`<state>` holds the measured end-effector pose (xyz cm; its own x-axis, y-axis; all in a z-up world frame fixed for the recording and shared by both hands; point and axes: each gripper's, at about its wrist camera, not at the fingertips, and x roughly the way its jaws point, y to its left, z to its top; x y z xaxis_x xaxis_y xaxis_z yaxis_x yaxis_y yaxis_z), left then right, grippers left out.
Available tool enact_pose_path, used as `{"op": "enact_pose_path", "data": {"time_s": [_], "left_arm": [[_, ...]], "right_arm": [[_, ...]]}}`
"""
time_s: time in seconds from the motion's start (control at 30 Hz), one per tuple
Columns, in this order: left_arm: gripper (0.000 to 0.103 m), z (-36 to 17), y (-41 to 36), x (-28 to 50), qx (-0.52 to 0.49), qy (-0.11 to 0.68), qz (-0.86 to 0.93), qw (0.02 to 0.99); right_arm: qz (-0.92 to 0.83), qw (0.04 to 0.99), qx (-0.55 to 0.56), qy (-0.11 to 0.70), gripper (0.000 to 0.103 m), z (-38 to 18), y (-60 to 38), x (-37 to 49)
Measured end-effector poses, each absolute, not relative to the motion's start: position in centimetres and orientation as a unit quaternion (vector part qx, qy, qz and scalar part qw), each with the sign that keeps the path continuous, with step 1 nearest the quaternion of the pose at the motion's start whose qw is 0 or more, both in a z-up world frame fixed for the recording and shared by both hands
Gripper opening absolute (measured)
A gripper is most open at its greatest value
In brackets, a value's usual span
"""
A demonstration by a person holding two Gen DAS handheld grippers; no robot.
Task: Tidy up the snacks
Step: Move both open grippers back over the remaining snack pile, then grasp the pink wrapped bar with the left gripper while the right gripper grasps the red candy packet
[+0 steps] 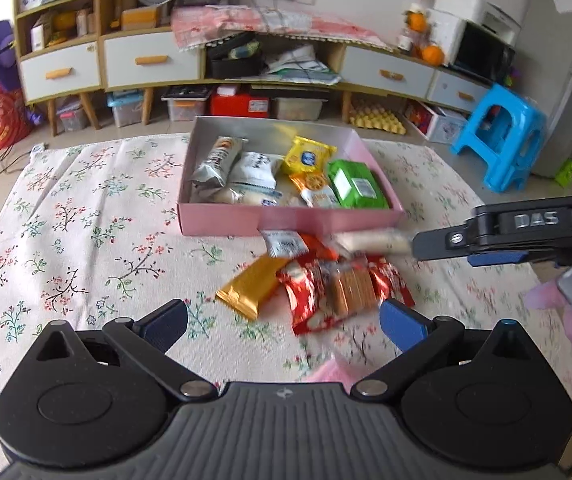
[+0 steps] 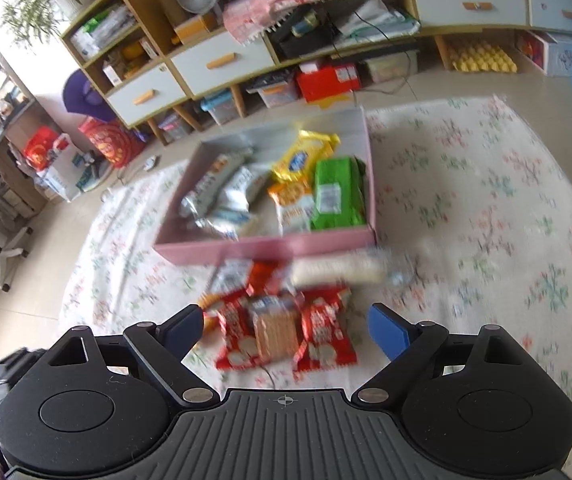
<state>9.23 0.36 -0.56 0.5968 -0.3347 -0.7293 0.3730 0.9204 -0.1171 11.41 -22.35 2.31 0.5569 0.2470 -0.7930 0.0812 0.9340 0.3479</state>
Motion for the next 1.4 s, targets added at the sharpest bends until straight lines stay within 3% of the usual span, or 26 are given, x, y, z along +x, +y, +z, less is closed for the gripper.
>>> {"op": "enact_pose_path", "data": {"time_s": [0.67,0.83,1.03,1.2,1.4], "left_arm": [[0.102,-5.7,1.3,5.4,0.129,0.409,-0.269,0.862],[0.097,-7.3,0.2,5.2,0.158,0.423,-0.284,0.846],[0.083,-7.5,-0.8,5.6,0.152,0.428,-0.299,0.839],[0.057,-7.6,-1.0,6.3,0.134,0.437,-0.302,0.837],[0.039,-7.5,-0.6,6.8,0.116,0.444,-0.291,0.839]], "right_arm": [[0.02,0.868,0.09,0.488,0.091,-1.0,-21.8,10.7],[0.01,0.854,0.08,0.515,0.091,-3.4,-22.3,11.5],[0.014,0.843,0.101,0.528,0.091,-4.6,-22.8,12.5],[0.042,0.846,0.111,0.52,0.091,-4.7,-22.1,13.2],[0.041,0.854,0.1,0.509,0.088,-5.0,-21.6,14.1]]}}
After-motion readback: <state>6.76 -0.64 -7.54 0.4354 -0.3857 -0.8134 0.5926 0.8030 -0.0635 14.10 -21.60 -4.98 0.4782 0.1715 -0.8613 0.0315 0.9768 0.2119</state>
